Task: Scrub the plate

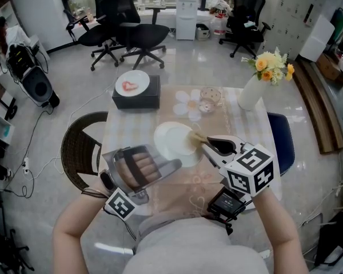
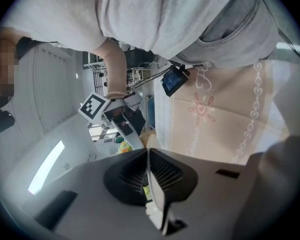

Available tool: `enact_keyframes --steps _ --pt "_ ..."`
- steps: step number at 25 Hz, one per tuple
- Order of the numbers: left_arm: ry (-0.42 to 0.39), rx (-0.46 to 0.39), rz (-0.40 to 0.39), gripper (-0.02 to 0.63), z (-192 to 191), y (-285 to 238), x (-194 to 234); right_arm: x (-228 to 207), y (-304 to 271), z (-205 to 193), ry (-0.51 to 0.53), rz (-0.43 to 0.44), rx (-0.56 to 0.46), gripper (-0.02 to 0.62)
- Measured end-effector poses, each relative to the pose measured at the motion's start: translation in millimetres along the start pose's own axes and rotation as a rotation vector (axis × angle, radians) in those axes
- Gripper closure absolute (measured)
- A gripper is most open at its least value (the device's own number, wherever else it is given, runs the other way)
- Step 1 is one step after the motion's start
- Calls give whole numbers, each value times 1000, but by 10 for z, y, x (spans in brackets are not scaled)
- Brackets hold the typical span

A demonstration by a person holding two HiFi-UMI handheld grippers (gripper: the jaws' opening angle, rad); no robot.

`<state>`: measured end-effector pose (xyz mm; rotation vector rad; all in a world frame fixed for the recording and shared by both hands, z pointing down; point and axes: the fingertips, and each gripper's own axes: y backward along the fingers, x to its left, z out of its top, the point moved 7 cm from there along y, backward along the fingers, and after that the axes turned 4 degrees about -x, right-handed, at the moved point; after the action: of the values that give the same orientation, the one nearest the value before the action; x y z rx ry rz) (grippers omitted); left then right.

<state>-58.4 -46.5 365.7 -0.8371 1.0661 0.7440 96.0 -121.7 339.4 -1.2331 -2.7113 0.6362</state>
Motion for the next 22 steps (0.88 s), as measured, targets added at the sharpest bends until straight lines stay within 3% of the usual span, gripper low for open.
enact_keyframes --steps 17,22 --pt "24 -6 -2 586 47 -10 -57 -305 -169 -68 -8 -88 -48 544" --pt "23 -6 -7 586 34 -8 -56 -69 -28 120 -59 6 -111 545"
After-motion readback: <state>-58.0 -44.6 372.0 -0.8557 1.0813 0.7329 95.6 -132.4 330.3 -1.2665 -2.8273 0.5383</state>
